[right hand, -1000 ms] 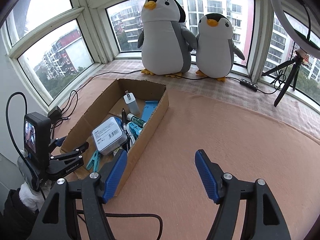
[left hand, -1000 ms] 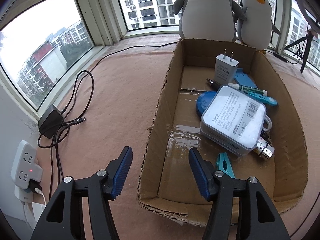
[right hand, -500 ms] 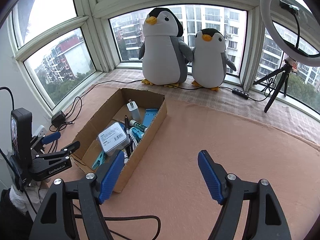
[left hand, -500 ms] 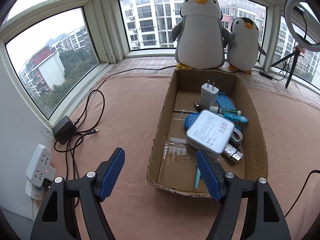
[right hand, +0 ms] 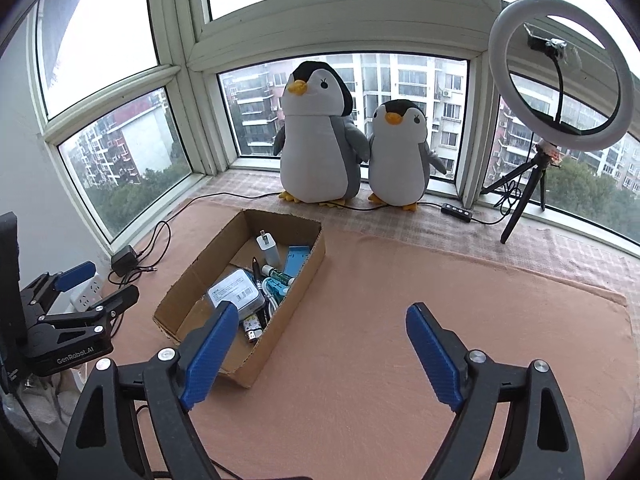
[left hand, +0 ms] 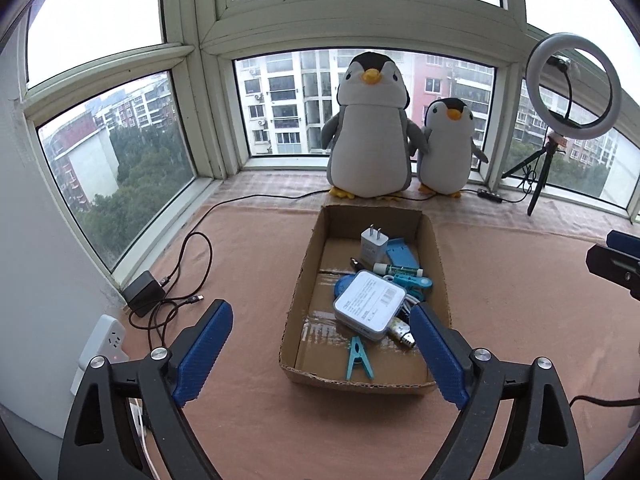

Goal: Organize rigid objects

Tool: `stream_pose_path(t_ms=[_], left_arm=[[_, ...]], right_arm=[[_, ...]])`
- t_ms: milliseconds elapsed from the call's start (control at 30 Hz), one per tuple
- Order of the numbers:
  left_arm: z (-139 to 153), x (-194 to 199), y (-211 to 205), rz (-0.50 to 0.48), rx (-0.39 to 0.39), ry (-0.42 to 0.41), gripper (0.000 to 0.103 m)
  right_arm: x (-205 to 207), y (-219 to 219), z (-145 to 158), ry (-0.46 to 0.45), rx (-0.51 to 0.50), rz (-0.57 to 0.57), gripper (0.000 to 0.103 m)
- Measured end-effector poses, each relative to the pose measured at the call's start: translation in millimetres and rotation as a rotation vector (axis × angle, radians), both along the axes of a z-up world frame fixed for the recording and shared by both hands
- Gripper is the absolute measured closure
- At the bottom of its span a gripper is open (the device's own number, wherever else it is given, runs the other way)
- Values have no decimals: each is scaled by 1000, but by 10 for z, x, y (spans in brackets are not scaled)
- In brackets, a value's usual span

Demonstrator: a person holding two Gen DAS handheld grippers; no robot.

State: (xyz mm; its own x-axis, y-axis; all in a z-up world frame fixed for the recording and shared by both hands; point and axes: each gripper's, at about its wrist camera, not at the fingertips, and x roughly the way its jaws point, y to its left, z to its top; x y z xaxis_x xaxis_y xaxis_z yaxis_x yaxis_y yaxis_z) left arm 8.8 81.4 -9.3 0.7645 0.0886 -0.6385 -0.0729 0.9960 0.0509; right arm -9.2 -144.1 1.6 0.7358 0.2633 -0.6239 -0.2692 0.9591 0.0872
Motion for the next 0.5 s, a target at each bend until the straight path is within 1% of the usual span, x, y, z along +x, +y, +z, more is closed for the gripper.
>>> stream_pose_path(t_ms=[167,300,500], left_arm=[[116,-88,-81,-12,-8,-20,9],[190,-145,-146,-20,-27,-35,9],[294,-207,-279,-46,-16,-61,5]], right_arm=[[-135,-50,45,-31,-4,-48,16],[-250,-78,48,-60,-20,-125,15],[-337,-68,24,-67,-16,-145,15]])
